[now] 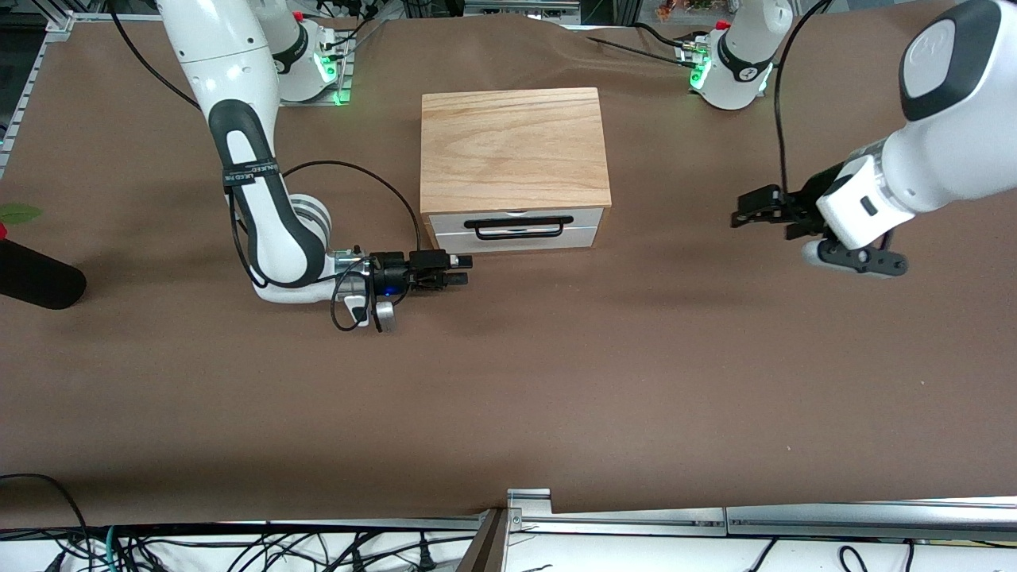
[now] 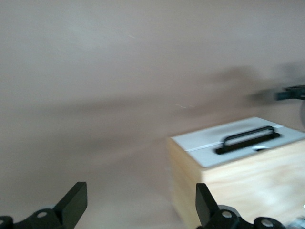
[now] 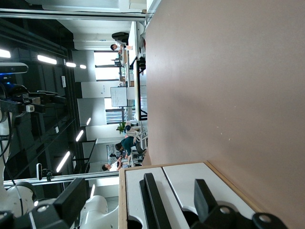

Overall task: Pull top drawer with both arms simultaneously
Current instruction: 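Reach the left gripper to the handle while the right gripper aligns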

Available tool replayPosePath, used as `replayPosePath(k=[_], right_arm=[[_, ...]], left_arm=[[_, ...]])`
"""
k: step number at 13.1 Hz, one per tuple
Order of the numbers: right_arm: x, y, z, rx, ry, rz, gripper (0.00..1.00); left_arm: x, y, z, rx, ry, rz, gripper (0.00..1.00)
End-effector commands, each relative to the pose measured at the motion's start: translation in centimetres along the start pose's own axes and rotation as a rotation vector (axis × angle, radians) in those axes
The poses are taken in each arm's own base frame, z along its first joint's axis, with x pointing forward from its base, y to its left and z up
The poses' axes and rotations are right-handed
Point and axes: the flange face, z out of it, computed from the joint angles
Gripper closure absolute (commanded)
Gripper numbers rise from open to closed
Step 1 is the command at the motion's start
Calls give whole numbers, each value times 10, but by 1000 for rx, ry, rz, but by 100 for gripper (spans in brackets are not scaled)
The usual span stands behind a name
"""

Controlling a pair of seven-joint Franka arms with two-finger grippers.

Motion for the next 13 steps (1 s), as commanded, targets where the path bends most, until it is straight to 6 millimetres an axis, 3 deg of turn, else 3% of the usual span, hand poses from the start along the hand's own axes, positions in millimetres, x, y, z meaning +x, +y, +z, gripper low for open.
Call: replayPosePath(k=[1,4,6,9,11,13], right_arm=[[-12,8,-1,9,17,-28,0],[-23,14,7,27,11,-41,0],[-31,15,14,51,17,-21,0],[-51,9,32,73,-17,-39,0],[-64,9,33,82,-28,-43,0],[-77,15,33,106,-48,-55,0]], left_arm=[[30,11,64,-153,-115,59,0],[60,-9,140,-457,-163,254,0],[60,-18,178,-637,-141,263,0],[43,-27,252,-941,-9,235,0],[30,-42,309,-1062,80,259,4],[17,-38,350,-1143,126,243,8]])
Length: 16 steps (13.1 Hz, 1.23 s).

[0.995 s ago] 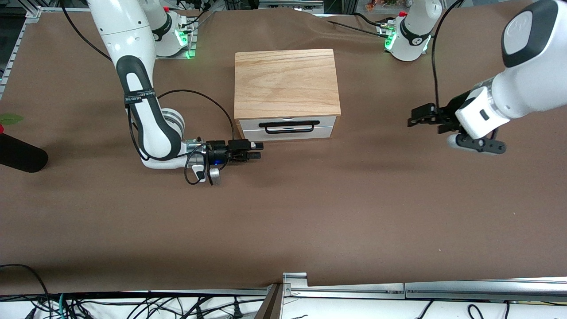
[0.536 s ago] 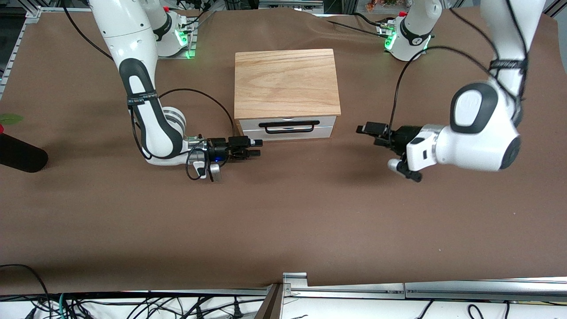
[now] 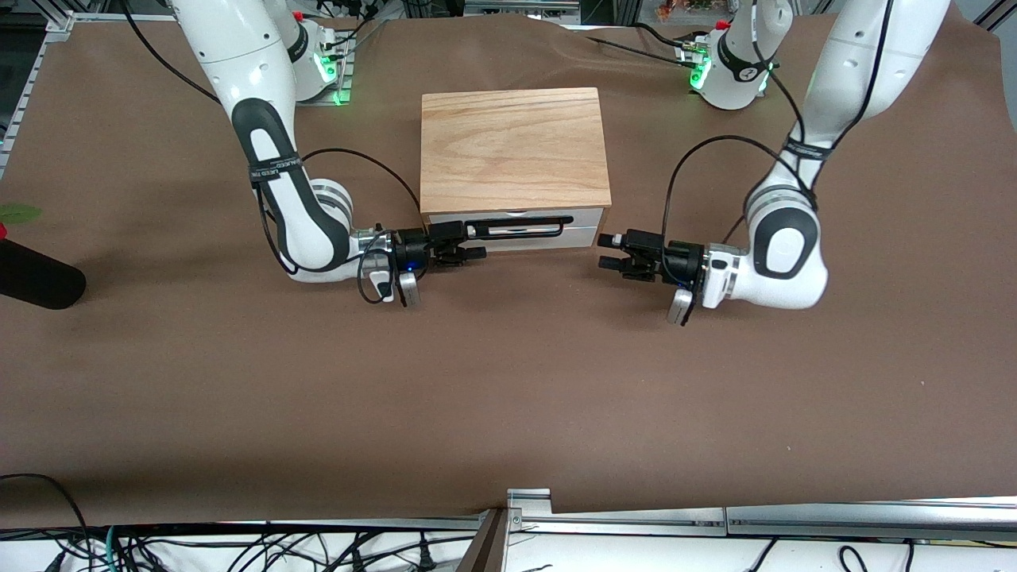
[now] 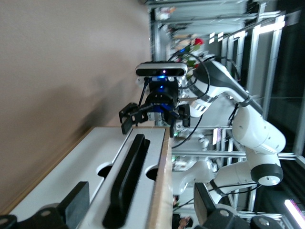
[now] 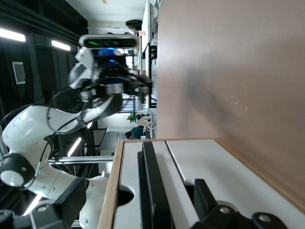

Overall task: Pull top drawer with both arms simultaneously
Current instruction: 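Reach the left gripper to the handle while the right gripper aligns, then close both grippers on the black bar handle's two ends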

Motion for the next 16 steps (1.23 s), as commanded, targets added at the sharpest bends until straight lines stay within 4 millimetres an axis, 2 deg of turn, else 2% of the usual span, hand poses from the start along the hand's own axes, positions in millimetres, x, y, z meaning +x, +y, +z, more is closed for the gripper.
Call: replayPosePath(k=[1,3,5,6,8,9,11,12,13,15,16], right_arm=[[-25,-3,-2,44,-2,-25,0],[-30,0,-2,66,6,-26,0],[-29,3,-1,72,14,-32,0],[-27,1,-2,76,21,-35,1],[-20,-1,-2,85,37,-42,6],[-19,0,-1,86,41,-40,10],[-18,5,-2,82,43,-35,19],[-18,7,-1,77,44,-34,24],[-19,11,-1,75,44,-33,30],[-20,15,0,75,42,-44,51],[-20,16,-1,73,44,-42,55]], left_arm=[[-23,-29,28,-82,76,26,8],[-25,-30,39,-102,111,21,12],[-29,-36,58,-43,101,16,22],[-33,-38,69,-29,91,13,32],[-38,-43,72,-29,82,0,55],[-42,-45,75,-30,76,-12,61],[-51,-47,81,-39,63,-36,67],[-53,-48,80,-43,63,-42,75],[-53,-48,79,-43,64,-46,79],[-51,-45,80,-44,63,-55,84],[-52,-44,81,-48,60,-56,89]])
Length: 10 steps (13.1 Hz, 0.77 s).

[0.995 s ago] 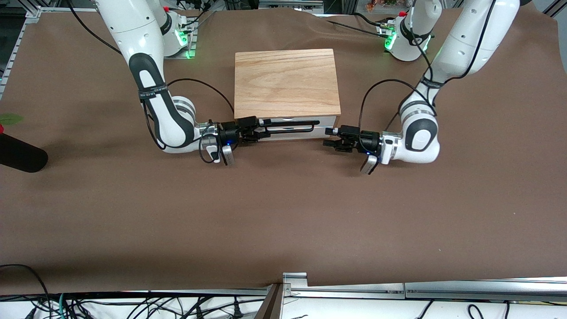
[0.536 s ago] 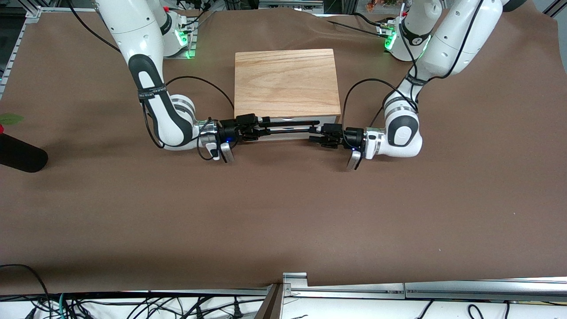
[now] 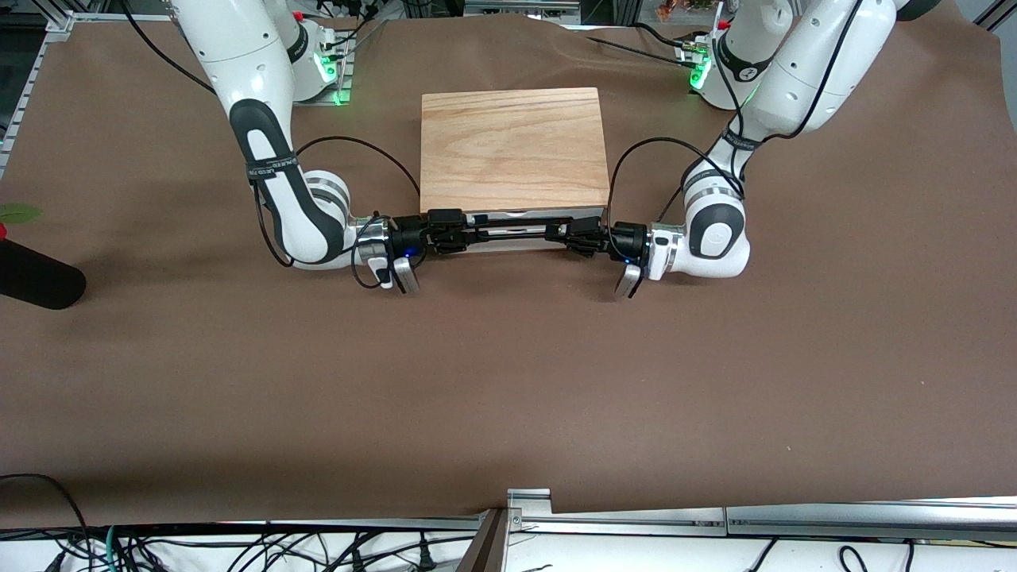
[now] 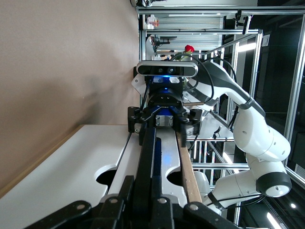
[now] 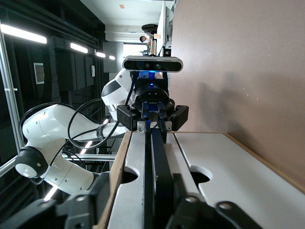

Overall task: Pull top drawer with both arms simultaneously
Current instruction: 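Close both grippers on the black bar handle's two ends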

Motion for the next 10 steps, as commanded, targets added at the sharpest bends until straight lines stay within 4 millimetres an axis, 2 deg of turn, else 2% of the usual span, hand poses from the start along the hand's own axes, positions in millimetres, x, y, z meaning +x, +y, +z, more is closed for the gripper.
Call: replayPosePath(k=[1,3,8,9,10], right_arm=[[0,6,1,9,14,-14,60],[-1,9,1,8,14,-12,65],[-1,10,0,5,15,-16,80],[-1,9,1,7,14,-17,80],[-1,9,1,7,14,-20,88]], left_arm=[[-10,-3,3,20,14,-18,95],[-10,-3,5,21,4,-13,100],[-10,-2,6,15,-5,-16,100],[-9,-1,6,15,-3,-24,100],[-9,-2,6,15,-4,-24,100]])
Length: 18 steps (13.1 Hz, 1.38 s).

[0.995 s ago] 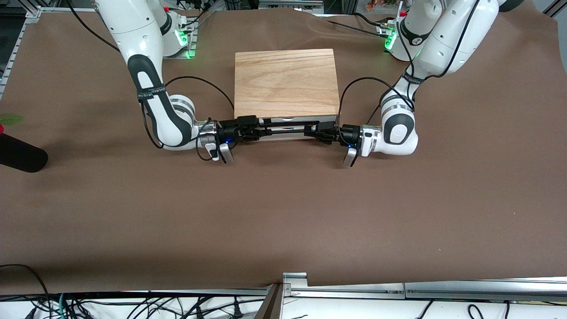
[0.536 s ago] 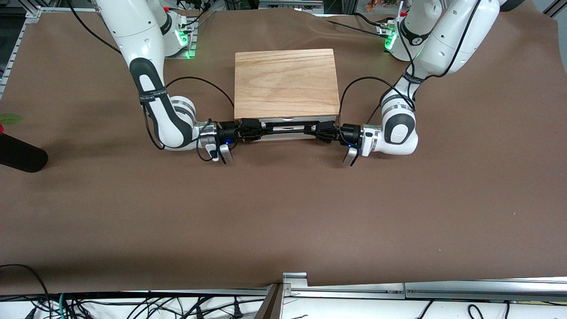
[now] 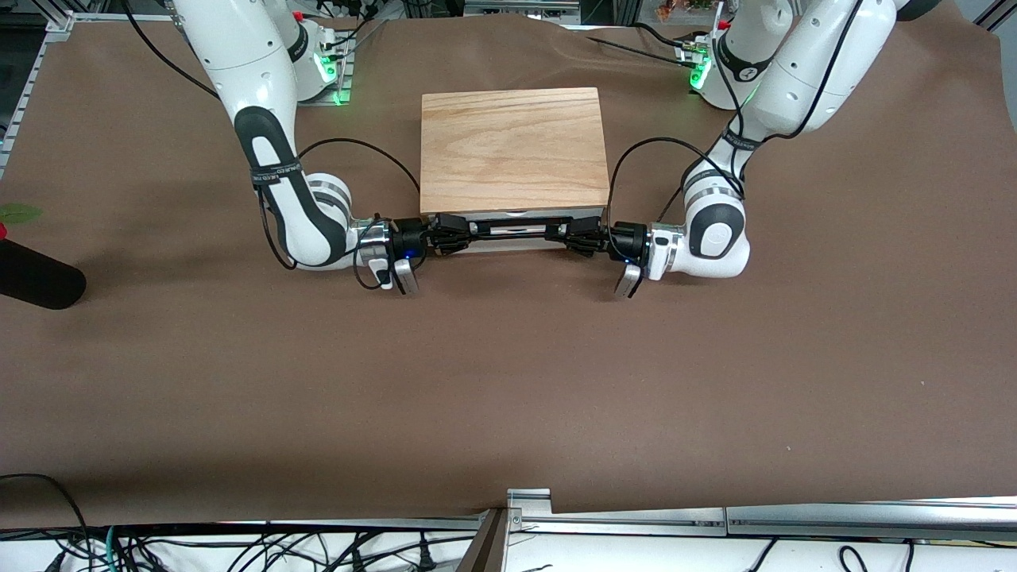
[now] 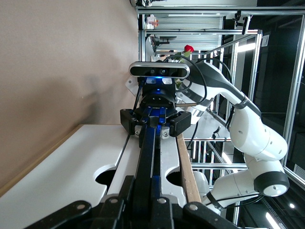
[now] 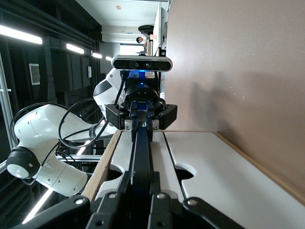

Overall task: Pull top drawer with both arms simultaneously
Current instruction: 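Pull the handle outward from the box with both grippers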

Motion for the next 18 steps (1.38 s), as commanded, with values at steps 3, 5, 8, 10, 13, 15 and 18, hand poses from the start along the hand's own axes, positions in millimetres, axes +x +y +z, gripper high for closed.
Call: replayPosePath(k=[3,5,8,10,13,15,18], right_arm=[[3,-2,0,17,15,-21,88],[8,-3,-3,17,21,-27,88],[24,-5,-4,20,30,-40,88],[41,-6,-8,22,43,-46,88],[68,-14,-14,11,69,-43,88],[85,-19,-13,3,80,-31,88],[113,-16,-21,1,105,-34,88]], left_arm=[[-3,3,7,13,-3,-41,100],[5,7,9,9,-1,-47,100],[23,15,13,0,3,-89,100],[40,17,13,-7,8,-89,100],[65,28,15,-23,18,-102,100],[81,36,15,-32,26,-117,100],[103,44,11,-44,40,-122,100]])
